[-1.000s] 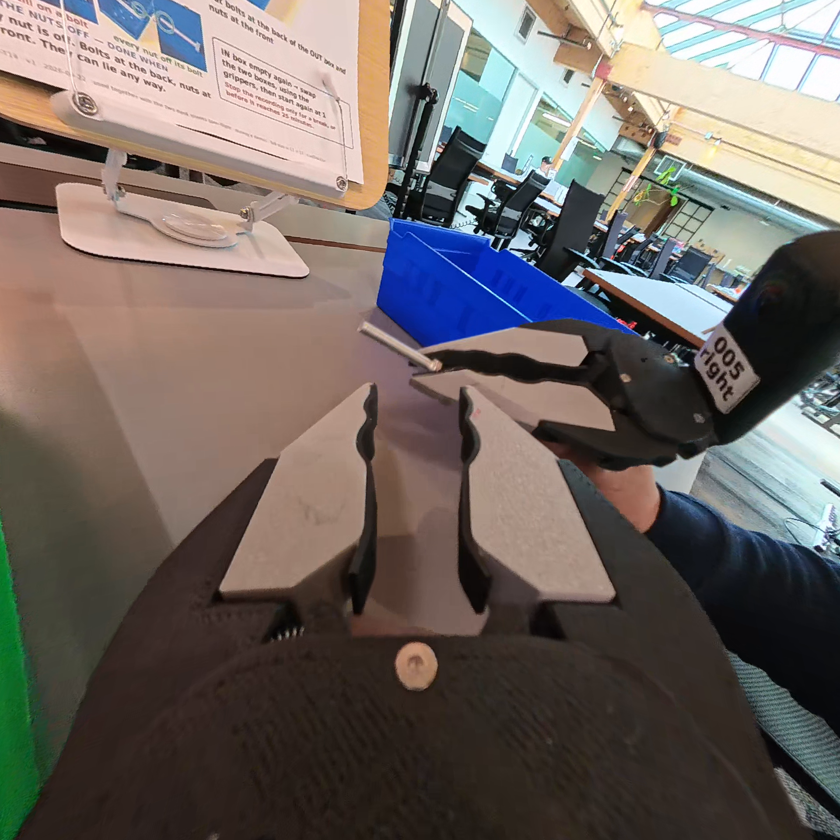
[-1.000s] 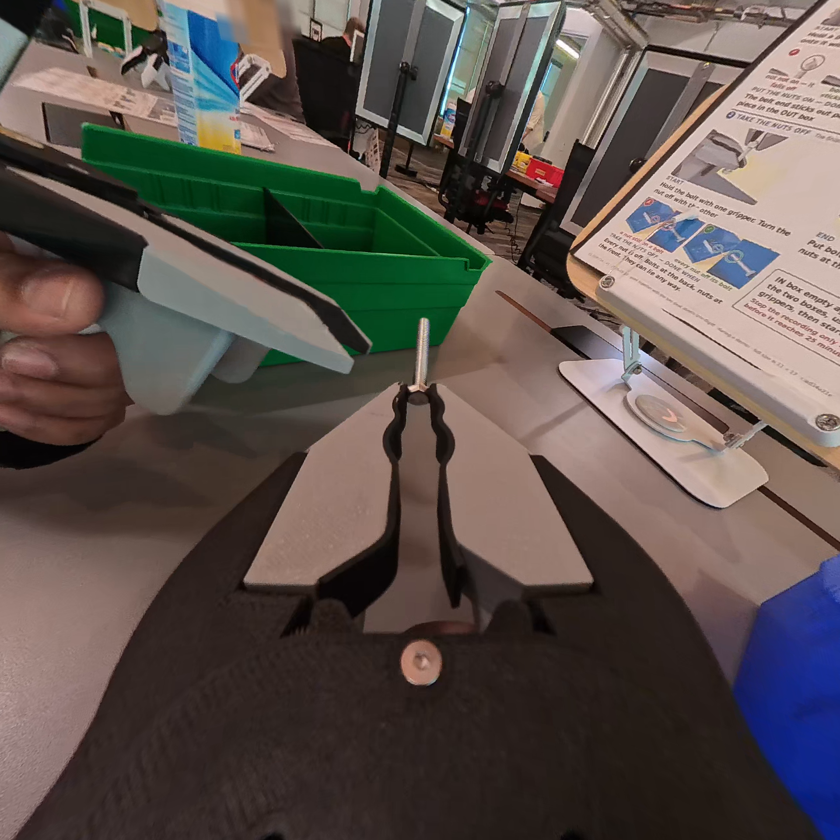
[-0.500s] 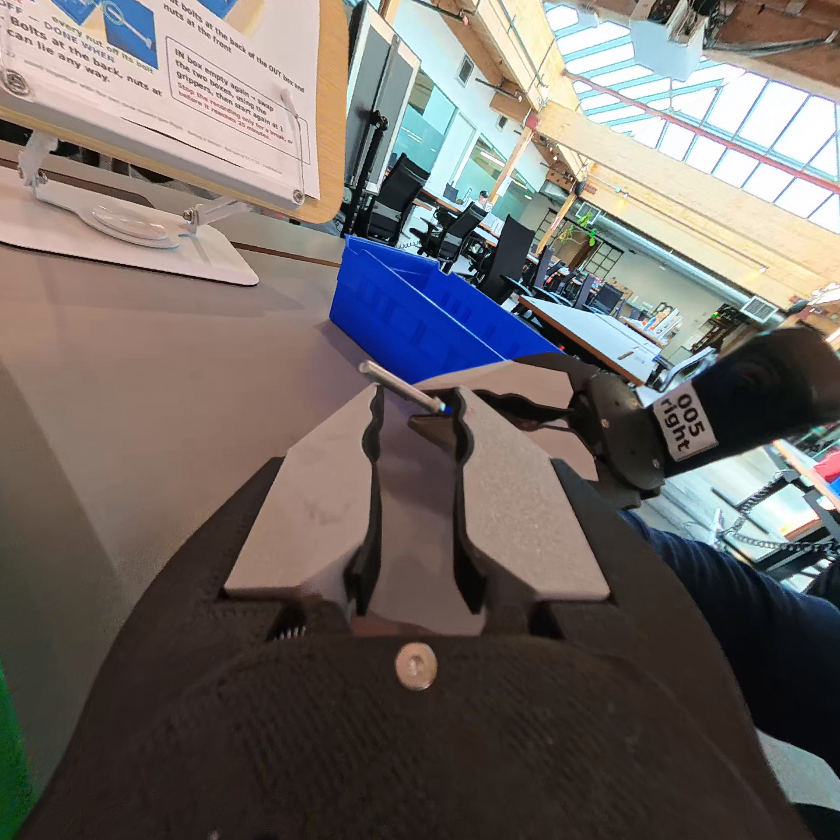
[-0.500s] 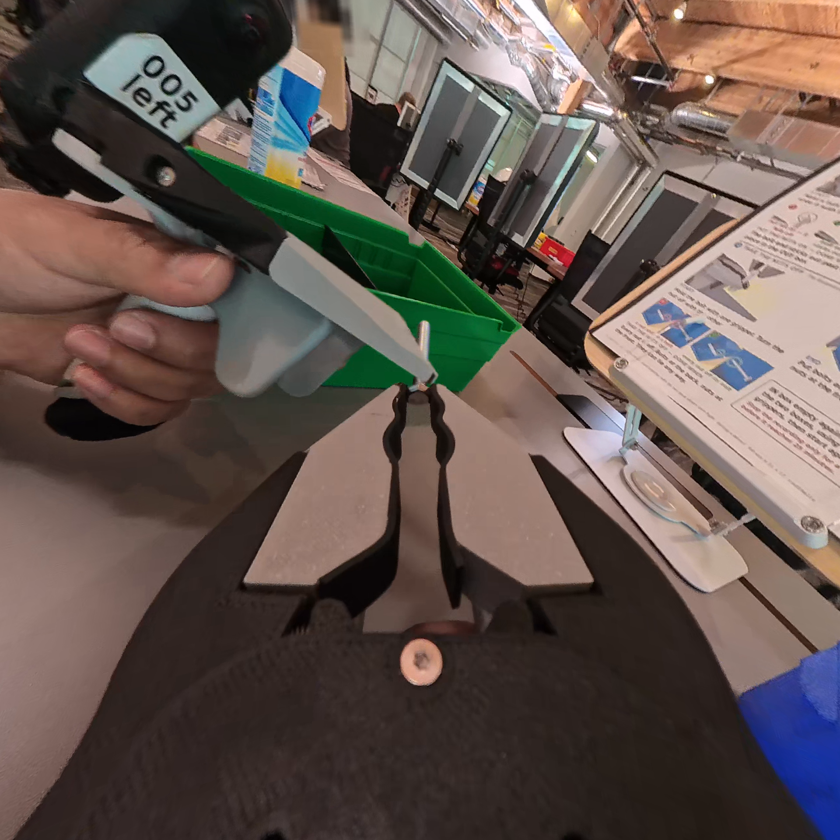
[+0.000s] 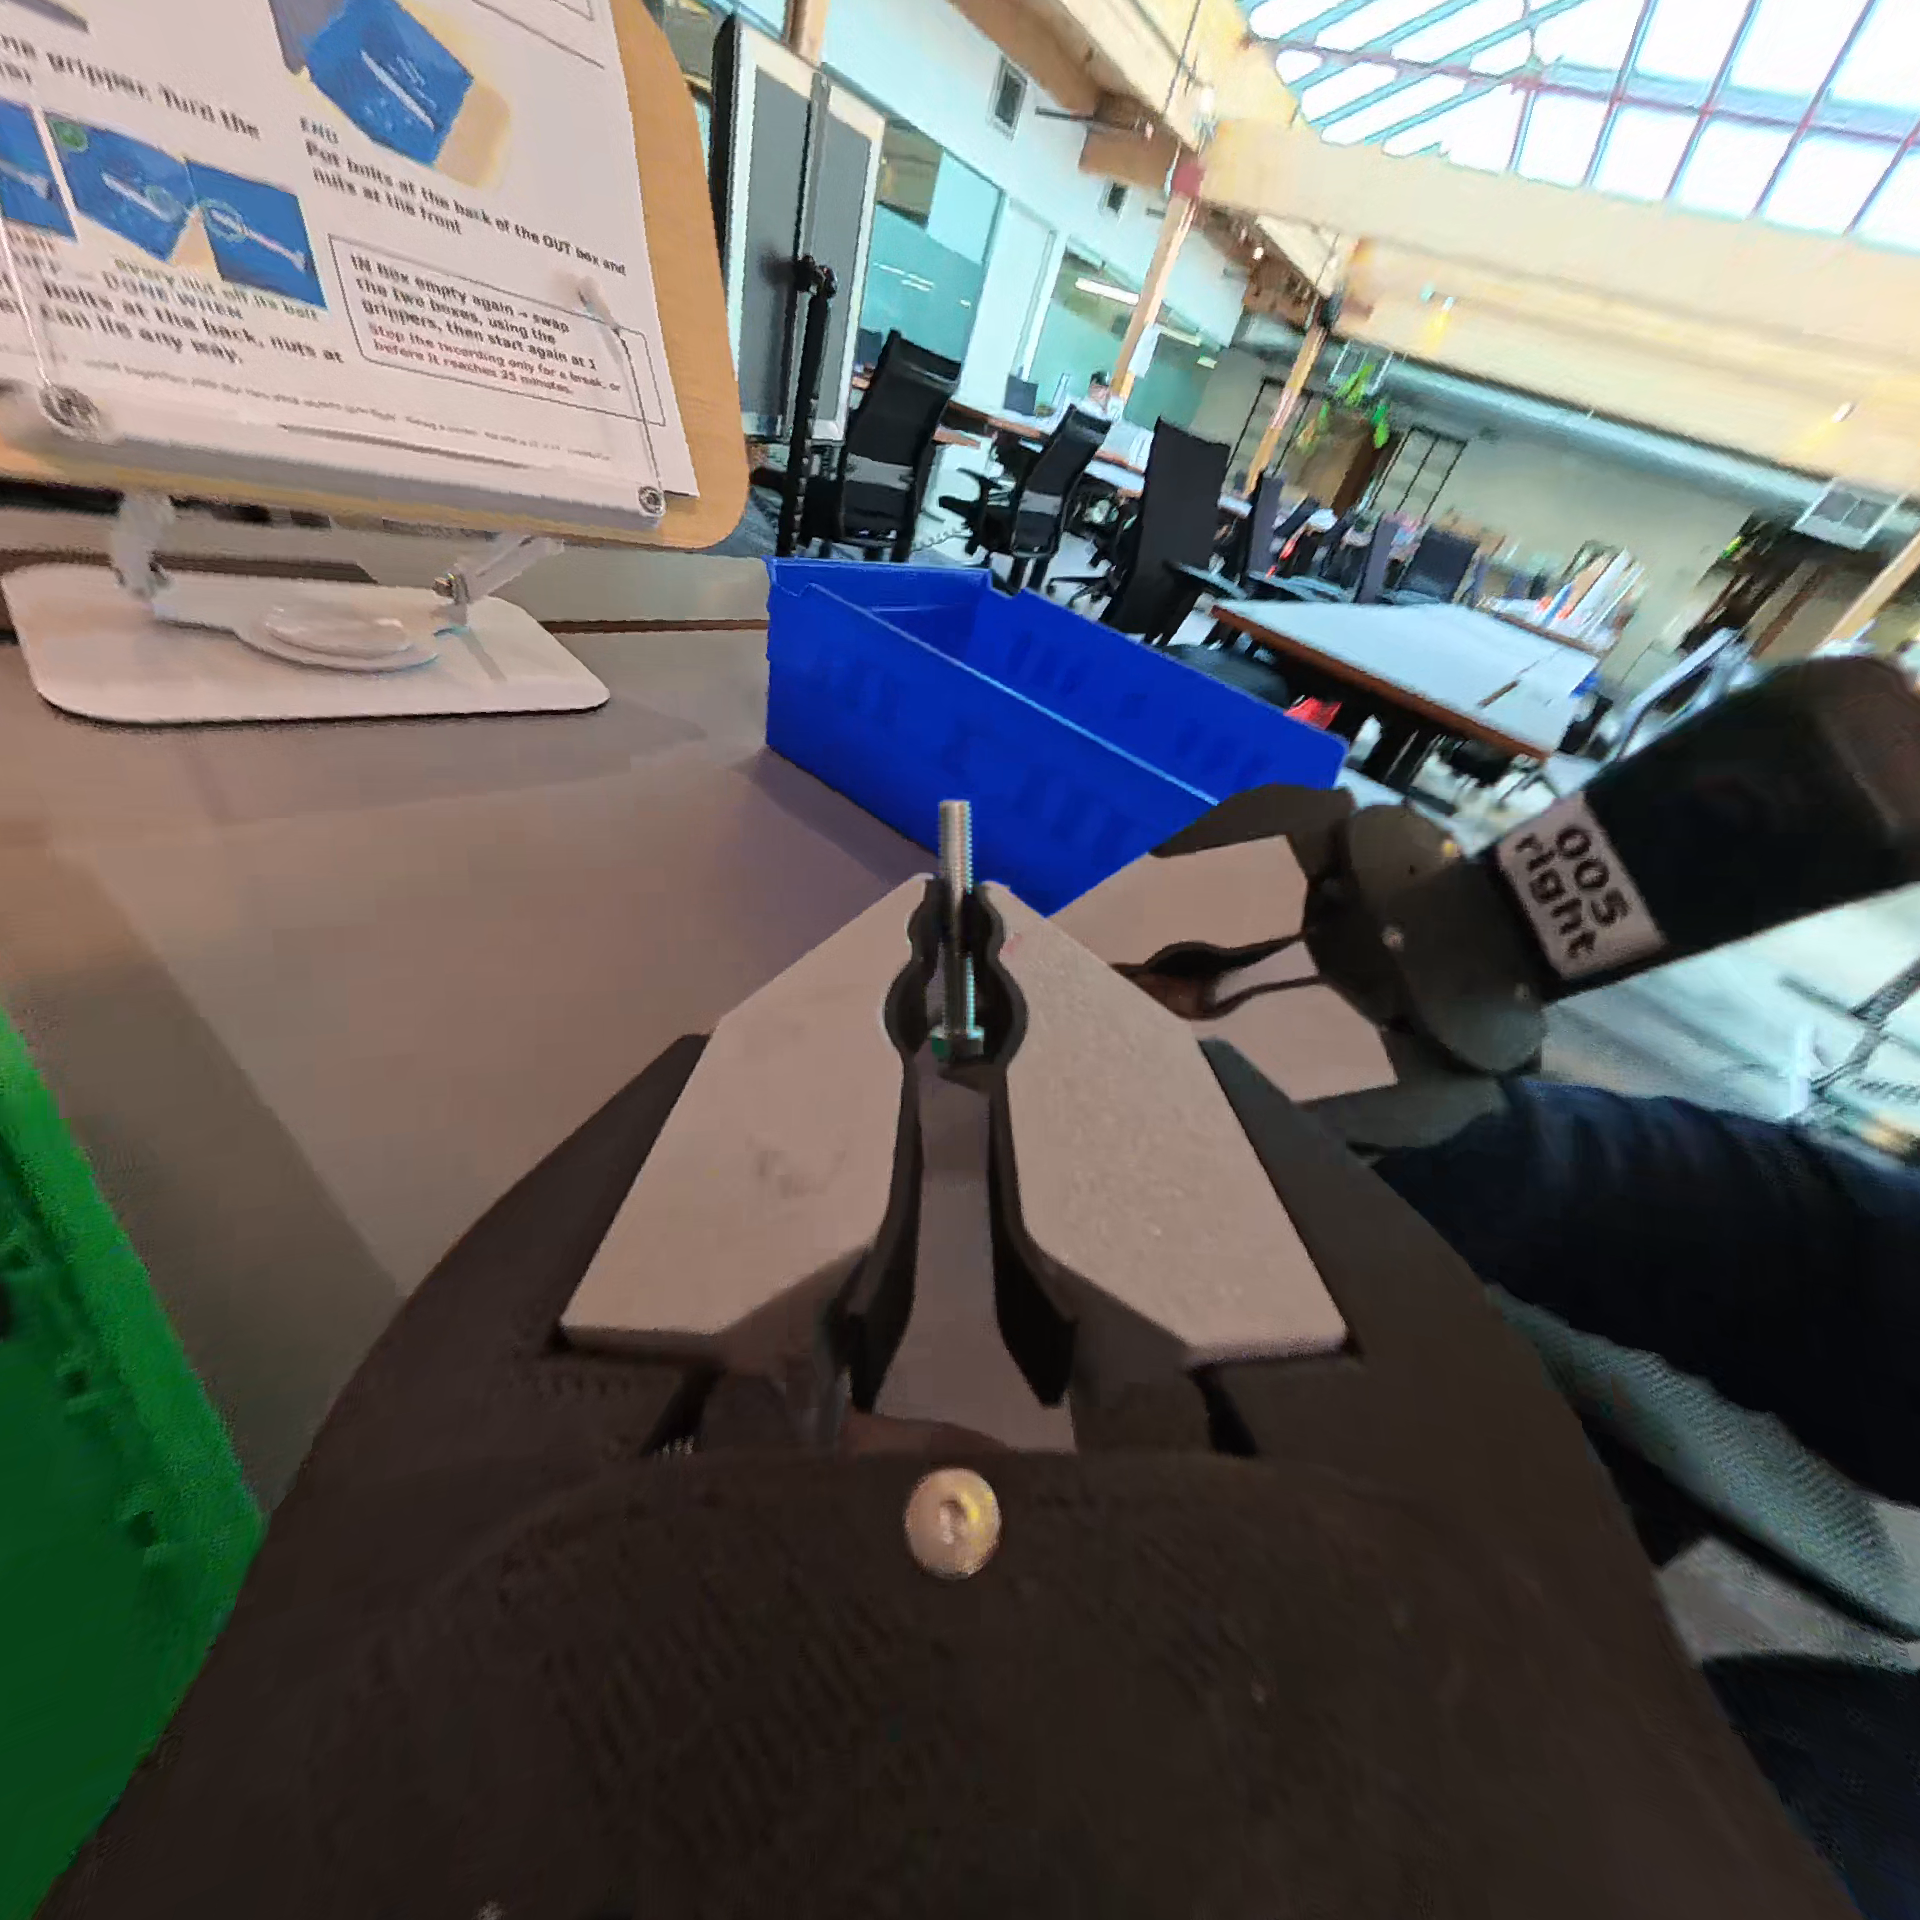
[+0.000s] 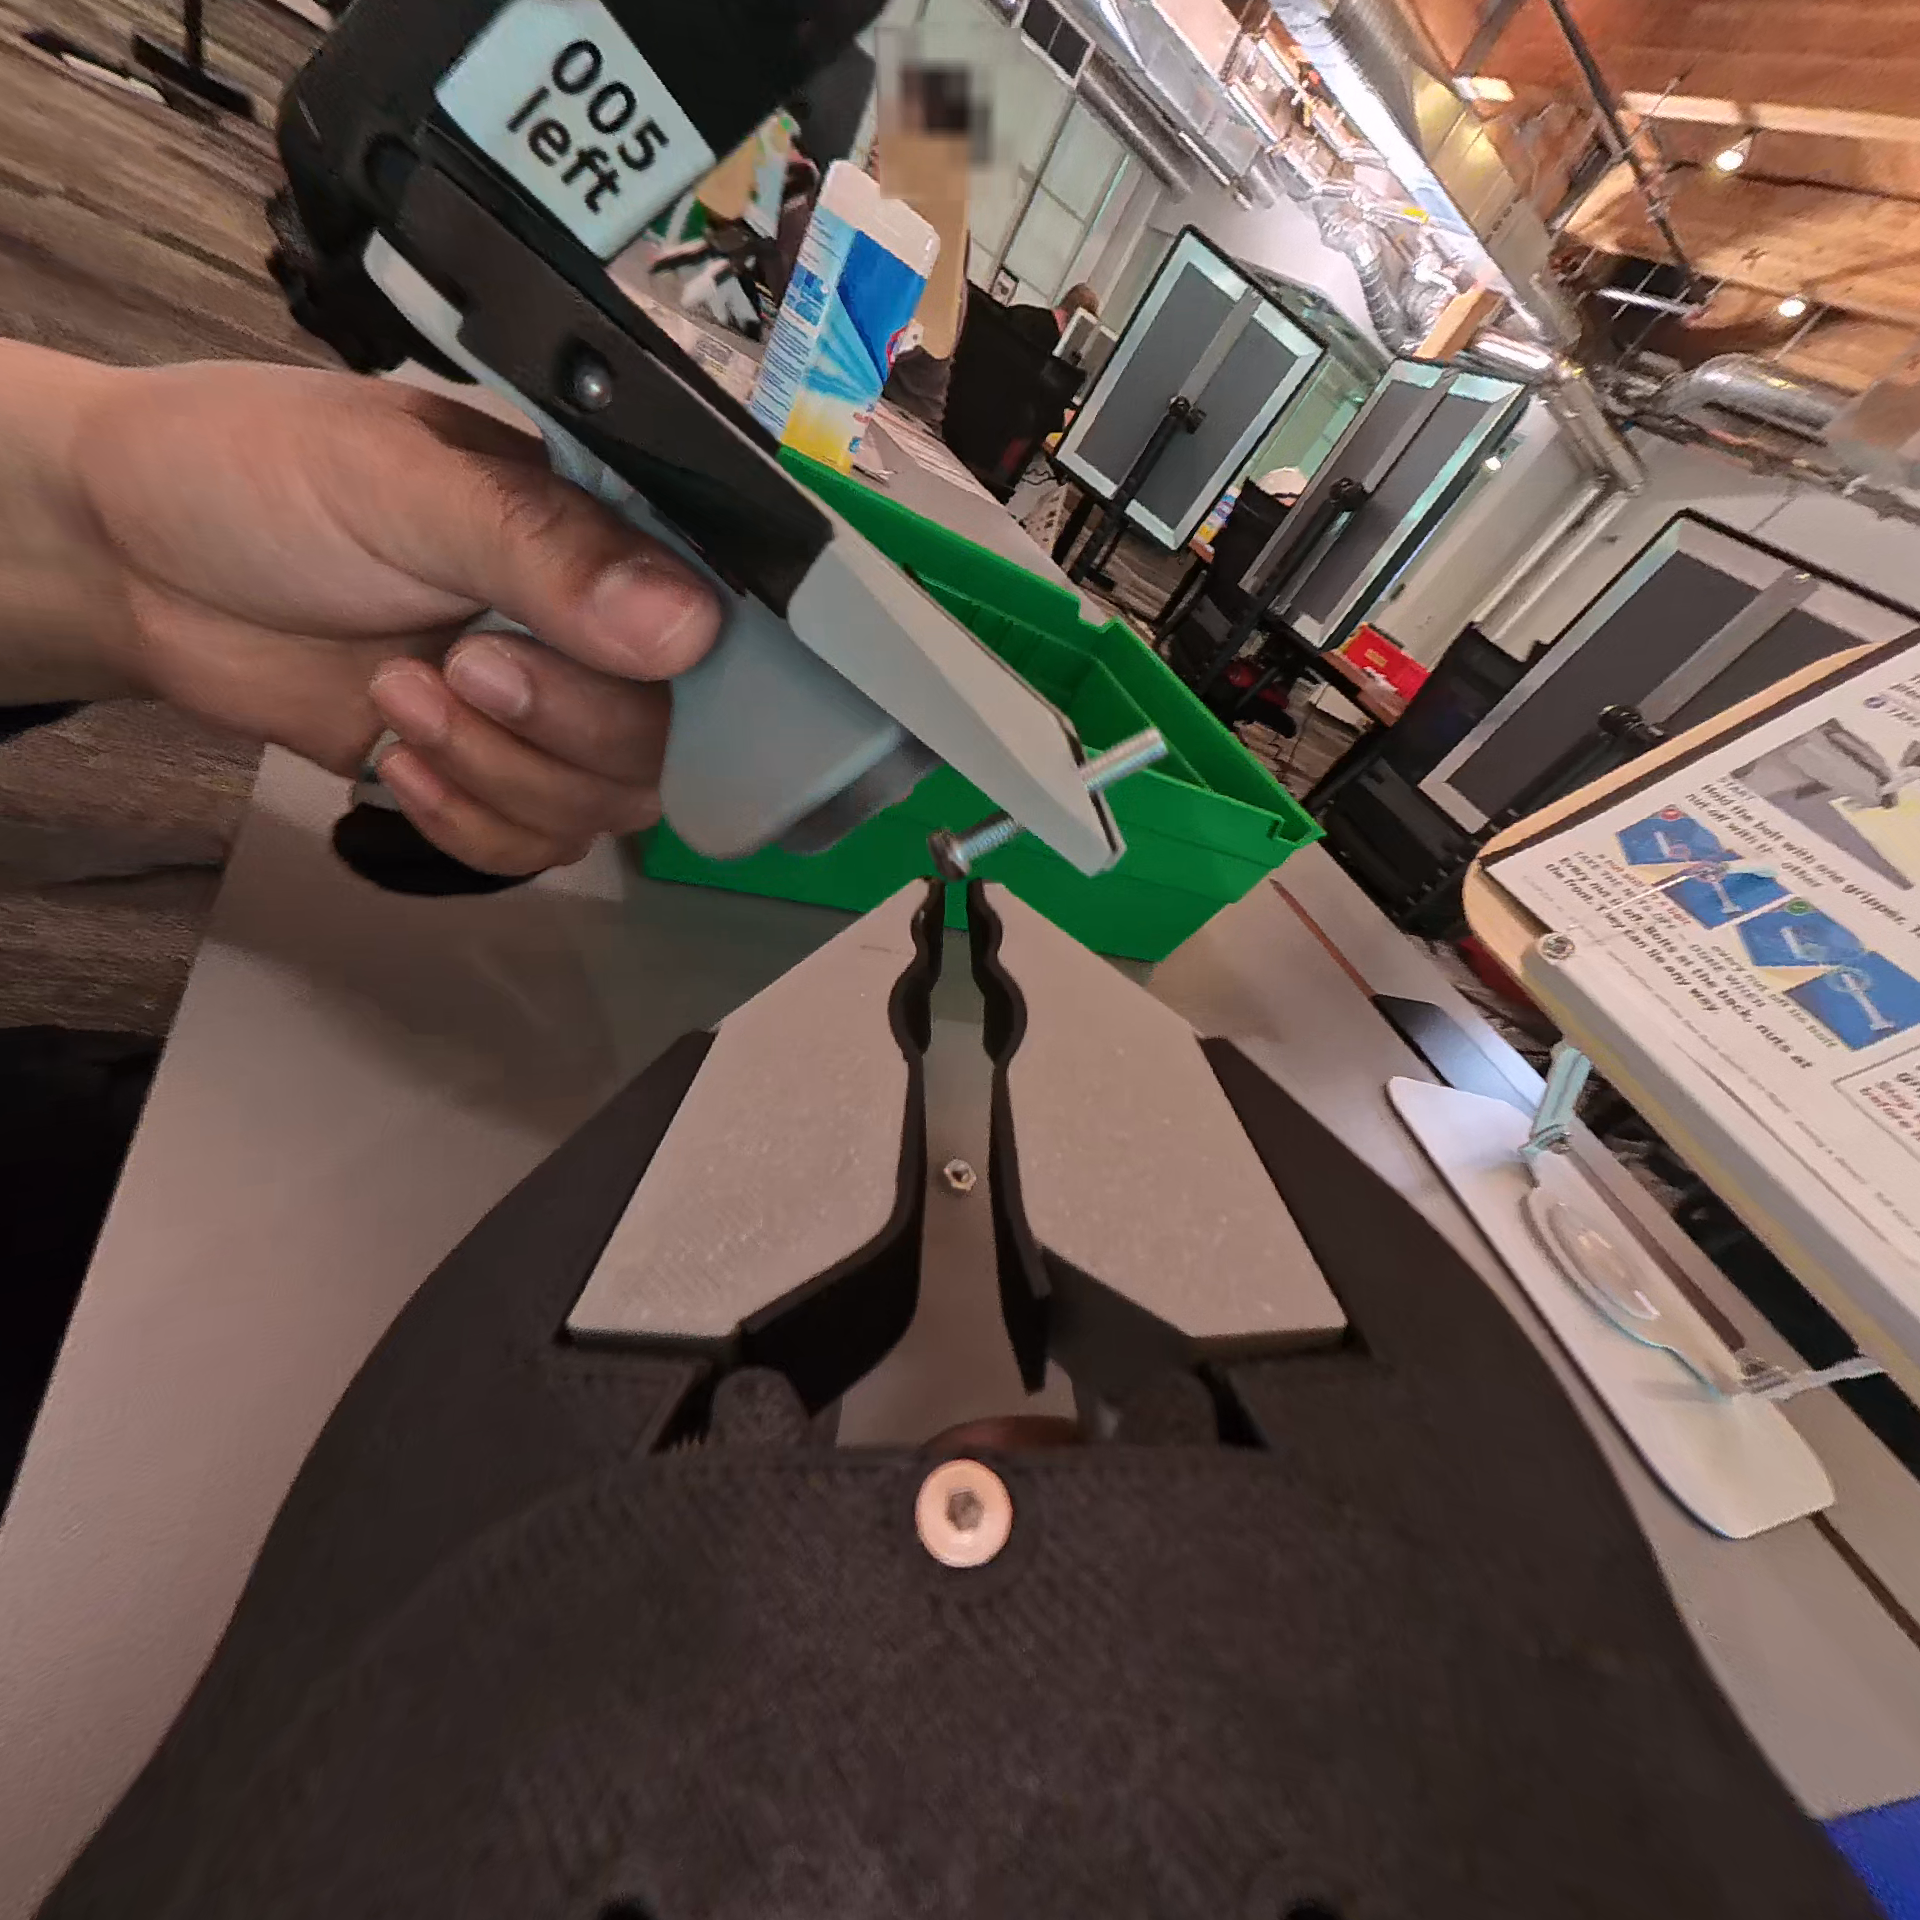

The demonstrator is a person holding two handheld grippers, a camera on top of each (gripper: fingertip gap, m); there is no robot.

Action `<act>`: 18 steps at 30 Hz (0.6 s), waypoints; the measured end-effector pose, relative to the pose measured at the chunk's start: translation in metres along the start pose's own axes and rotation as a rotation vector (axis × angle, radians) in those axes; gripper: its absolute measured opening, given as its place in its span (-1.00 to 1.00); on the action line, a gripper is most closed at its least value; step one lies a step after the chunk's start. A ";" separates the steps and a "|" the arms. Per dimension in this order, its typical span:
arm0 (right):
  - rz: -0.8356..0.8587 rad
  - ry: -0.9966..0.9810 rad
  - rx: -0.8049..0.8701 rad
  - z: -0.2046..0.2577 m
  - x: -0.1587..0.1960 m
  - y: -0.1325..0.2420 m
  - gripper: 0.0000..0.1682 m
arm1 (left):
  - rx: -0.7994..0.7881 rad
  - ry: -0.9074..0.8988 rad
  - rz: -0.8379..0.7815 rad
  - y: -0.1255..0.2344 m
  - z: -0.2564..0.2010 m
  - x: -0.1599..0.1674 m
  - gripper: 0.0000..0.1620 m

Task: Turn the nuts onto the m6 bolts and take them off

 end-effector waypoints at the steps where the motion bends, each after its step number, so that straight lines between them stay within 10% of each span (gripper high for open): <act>1: -0.012 -0.032 -0.009 -0.001 -0.001 0.002 -0.97 | 0.000 -0.057 0.005 0.002 0.001 -0.002 -0.97; 10: -0.229 -0.678 -0.081 -0.030 -0.023 0.014 -0.65 | 0.054 -0.305 0.010 0.009 -0.007 0.002 -0.97; 18: -0.202 -0.756 -0.162 -0.018 -0.021 0.011 -0.89 | 0.086 -0.352 0.012 0.000 -0.018 0.015 -0.97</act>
Point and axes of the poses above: each gripper's, where its closed fingertips meet, y back along the fingers, x out of its underside, z = x × y across the jaws, the point moved 2 cm from there along y, back along the fingers, and after that the axes turned 14 degrees about -z, right-handed, at the moved point
